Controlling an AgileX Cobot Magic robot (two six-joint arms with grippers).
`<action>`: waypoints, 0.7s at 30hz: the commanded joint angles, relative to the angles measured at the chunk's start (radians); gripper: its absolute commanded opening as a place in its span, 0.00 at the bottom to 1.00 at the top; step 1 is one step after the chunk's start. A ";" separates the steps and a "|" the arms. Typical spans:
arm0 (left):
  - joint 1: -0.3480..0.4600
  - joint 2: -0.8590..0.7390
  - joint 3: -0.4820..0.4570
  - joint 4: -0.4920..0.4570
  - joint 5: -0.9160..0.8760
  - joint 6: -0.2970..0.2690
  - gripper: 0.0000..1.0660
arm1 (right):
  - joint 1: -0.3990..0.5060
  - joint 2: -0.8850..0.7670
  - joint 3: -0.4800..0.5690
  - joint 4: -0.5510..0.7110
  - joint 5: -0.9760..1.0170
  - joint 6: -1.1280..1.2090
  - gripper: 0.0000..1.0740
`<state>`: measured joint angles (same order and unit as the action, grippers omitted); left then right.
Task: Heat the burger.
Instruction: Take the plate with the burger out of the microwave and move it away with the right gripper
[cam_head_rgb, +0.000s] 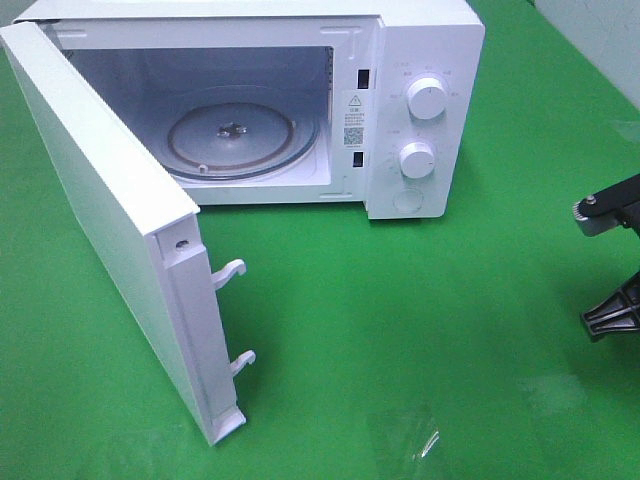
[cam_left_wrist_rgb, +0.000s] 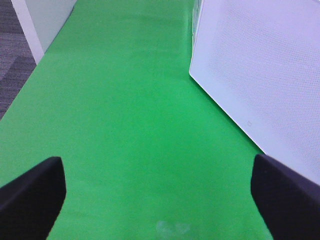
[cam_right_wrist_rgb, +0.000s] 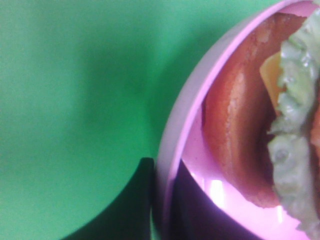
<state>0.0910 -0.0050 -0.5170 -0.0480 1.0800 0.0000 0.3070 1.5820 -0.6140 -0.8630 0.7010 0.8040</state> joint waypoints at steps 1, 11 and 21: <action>0.002 -0.004 0.001 0.002 -0.014 0.000 0.89 | -0.003 0.035 0.001 -0.076 0.008 0.056 0.02; 0.002 -0.004 0.001 0.002 -0.014 0.000 0.89 | -0.003 0.101 0.001 -0.153 -0.054 0.175 0.02; 0.002 -0.004 0.001 0.002 -0.014 0.000 0.89 | -0.003 0.202 0.001 -0.239 -0.093 0.303 0.03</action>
<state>0.0910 -0.0050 -0.5170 -0.0480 1.0800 0.0000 0.3070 1.7850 -0.6150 -1.0570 0.5740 1.0890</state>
